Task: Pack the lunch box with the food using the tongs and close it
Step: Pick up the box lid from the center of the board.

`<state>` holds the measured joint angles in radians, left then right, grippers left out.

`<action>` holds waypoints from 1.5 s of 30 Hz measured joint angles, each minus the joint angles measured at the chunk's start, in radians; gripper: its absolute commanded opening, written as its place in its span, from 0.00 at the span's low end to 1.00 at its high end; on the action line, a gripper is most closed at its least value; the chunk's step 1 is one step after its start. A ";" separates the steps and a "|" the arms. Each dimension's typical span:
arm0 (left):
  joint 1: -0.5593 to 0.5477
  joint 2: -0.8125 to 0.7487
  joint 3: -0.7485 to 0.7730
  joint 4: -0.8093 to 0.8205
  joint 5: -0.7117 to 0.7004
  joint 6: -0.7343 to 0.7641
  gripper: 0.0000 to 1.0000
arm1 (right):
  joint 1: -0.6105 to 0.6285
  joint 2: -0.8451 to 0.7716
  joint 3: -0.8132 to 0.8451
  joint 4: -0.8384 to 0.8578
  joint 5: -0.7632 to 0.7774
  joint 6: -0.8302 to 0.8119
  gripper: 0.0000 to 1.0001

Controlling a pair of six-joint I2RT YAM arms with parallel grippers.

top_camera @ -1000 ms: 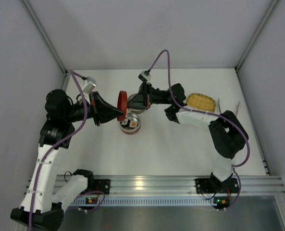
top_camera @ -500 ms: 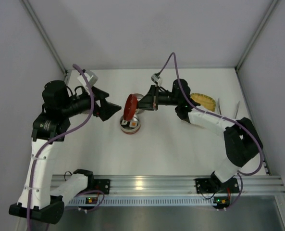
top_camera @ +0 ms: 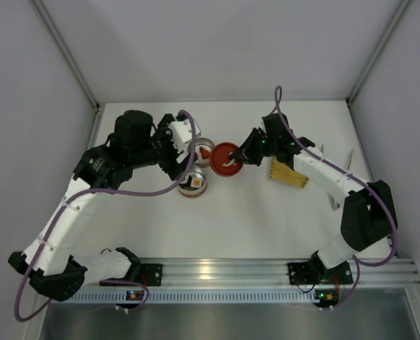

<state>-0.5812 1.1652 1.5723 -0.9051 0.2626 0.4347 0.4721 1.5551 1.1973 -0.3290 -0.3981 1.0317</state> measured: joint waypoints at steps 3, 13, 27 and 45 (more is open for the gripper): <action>-0.105 0.054 -0.012 0.002 -0.119 0.028 0.82 | -0.017 0.000 -0.001 -0.045 0.030 0.037 0.00; -0.328 0.280 -0.042 0.109 -0.406 -0.034 0.66 | -0.059 -0.019 -0.032 -0.116 0.057 0.126 0.00; -0.481 0.272 -0.323 0.507 -0.426 -0.066 0.61 | -0.102 -0.032 -0.117 -0.102 -0.077 0.283 0.00; -0.477 0.404 -0.323 0.584 -0.471 -0.013 0.53 | -0.103 -0.063 -0.144 -0.084 -0.146 0.315 0.00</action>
<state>-1.0584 1.5696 1.2491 -0.3210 -0.2085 0.4217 0.3695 1.4921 1.0531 -0.4133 -0.5442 1.3468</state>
